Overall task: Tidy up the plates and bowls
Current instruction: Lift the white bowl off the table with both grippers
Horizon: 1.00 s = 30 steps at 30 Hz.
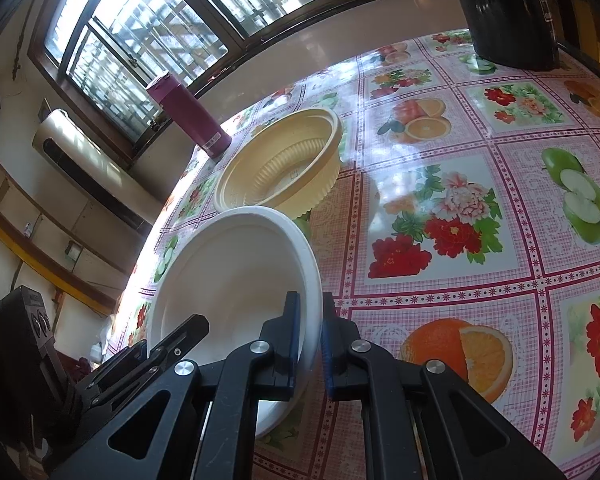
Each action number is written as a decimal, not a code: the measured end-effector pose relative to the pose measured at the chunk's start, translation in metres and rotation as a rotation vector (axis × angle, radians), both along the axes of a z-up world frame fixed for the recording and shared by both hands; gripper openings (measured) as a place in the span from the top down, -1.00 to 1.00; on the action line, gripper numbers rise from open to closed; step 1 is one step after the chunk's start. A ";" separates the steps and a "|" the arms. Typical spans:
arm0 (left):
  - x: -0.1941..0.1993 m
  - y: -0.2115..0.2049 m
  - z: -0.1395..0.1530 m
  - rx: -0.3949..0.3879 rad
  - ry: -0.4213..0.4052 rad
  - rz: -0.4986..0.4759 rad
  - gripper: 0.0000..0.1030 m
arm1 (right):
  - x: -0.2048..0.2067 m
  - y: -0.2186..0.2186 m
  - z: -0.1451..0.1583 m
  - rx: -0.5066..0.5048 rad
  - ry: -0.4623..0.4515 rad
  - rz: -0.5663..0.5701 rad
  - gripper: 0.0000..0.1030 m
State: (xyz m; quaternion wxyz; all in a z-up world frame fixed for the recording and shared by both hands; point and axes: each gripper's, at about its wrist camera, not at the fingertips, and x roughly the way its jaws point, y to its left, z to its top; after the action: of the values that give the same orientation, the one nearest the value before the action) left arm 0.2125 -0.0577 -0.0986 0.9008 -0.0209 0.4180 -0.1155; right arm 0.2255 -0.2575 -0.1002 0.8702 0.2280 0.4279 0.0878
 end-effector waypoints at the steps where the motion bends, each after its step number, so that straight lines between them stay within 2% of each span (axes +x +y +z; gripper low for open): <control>1: 0.000 0.000 0.000 0.001 -0.001 0.000 0.60 | -0.001 0.000 0.000 0.000 0.000 0.000 0.83; 15: -0.009 -0.010 -0.002 0.040 0.000 -0.011 0.60 | -0.014 -0.007 -0.001 0.040 0.004 -0.032 0.83; 30: -0.050 -0.017 -0.004 0.078 0.007 -0.058 0.60 | -0.058 -0.015 -0.003 0.067 0.006 -0.063 0.82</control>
State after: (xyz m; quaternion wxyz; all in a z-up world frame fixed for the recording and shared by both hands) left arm 0.1625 -0.0749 -0.1027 0.8958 0.0259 0.4256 -0.1254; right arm 0.1675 -0.2723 -0.1030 0.8632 0.2708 0.4197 0.0741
